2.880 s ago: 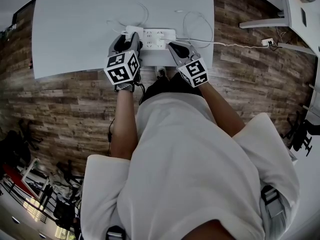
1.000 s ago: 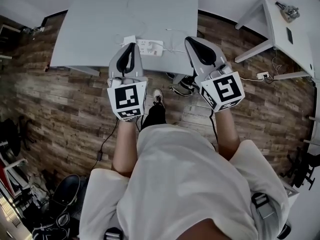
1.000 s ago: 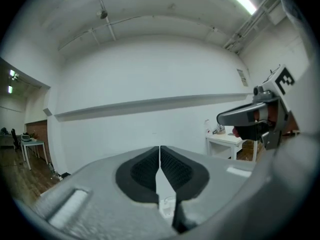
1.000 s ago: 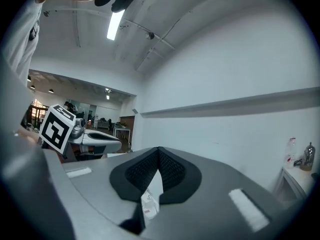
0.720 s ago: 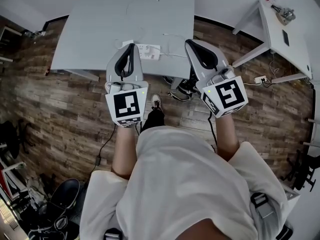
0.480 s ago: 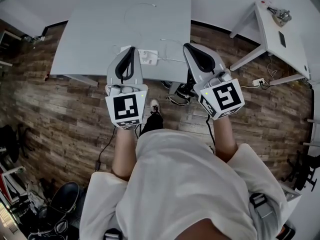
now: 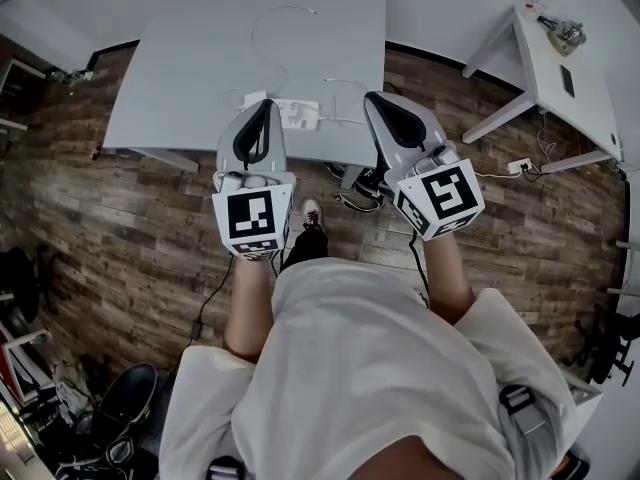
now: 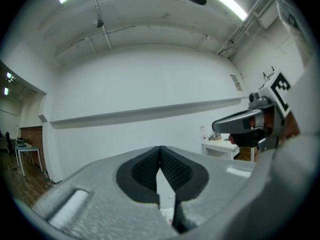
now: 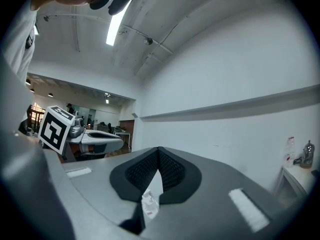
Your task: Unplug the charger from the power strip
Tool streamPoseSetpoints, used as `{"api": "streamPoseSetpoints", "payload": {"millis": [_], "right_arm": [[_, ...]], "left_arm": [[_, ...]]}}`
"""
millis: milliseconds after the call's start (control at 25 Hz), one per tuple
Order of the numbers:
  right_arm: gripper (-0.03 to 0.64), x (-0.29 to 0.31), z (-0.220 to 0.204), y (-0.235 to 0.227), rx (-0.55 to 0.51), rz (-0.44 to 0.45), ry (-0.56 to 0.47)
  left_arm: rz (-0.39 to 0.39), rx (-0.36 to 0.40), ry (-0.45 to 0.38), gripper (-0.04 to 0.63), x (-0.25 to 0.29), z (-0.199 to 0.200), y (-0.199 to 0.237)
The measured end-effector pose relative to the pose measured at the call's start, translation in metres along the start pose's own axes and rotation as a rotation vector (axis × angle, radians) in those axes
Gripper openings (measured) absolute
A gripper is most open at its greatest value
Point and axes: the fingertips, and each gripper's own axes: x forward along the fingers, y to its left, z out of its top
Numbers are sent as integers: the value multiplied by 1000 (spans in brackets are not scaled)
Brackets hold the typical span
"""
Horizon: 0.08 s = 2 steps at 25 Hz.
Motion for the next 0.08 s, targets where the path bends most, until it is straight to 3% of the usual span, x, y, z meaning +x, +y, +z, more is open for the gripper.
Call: {"api": "streamPoseSetpoints", "payload": {"millis": [80], "right_arm": [[1, 0, 0, 0, 9, -1, 0]], "left_arm": [[-6, -6, 3, 5, 0, -1, -1]]}}
